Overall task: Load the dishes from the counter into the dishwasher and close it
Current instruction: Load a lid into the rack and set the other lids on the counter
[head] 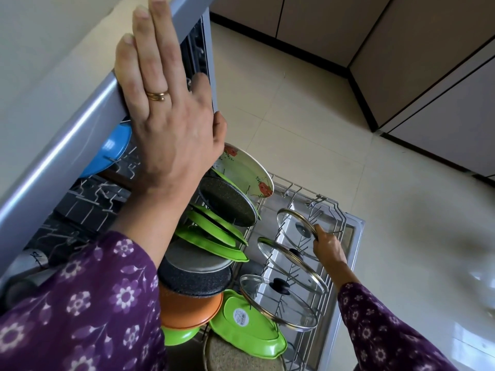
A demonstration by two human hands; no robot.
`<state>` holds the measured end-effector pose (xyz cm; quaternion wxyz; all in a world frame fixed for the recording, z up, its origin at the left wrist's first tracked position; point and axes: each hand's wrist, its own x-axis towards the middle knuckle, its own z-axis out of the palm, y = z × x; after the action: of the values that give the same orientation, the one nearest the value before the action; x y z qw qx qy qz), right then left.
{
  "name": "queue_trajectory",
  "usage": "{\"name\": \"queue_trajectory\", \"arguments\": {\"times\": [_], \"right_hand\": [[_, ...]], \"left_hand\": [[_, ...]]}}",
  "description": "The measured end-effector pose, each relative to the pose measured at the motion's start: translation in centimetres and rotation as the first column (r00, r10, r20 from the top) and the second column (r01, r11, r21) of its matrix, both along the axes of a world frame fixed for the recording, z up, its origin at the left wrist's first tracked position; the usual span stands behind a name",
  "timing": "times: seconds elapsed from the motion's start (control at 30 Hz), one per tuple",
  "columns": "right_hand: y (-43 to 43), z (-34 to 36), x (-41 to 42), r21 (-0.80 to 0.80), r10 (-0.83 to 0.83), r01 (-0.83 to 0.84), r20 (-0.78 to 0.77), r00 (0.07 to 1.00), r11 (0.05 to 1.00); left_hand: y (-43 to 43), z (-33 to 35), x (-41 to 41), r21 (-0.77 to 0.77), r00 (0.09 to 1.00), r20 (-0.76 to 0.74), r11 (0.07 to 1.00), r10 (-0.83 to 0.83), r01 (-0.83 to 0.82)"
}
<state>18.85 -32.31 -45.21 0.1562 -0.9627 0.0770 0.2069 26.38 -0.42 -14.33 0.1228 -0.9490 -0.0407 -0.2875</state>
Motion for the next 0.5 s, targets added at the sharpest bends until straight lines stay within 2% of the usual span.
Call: {"name": "queue_trajectory", "arguments": {"times": [0.23,0.37,0.5], "right_hand": [[0.4,0.6,0.4,-0.021,-0.016,0.015,-0.077,0.997,1.000],[2.4,2.8,0.7,-0.045,-0.083,0.077,-0.130,0.988,0.996],[5.1,5.9,1.2,-0.039,-0.136,0.134,-0.051,0.989,0.990]], "left_hand": [[0.0,-0.3,0.0,0.205,0.999,0.026,0.978,0.037,-0.042],[0.0,0.3,-0.3,0.221,0.999,-0.018,0.974,0.048,-0.042],[0.0,1.3,-1.0,0.161,0.994,-0.099,0.987,0.039,-0.023]]}}
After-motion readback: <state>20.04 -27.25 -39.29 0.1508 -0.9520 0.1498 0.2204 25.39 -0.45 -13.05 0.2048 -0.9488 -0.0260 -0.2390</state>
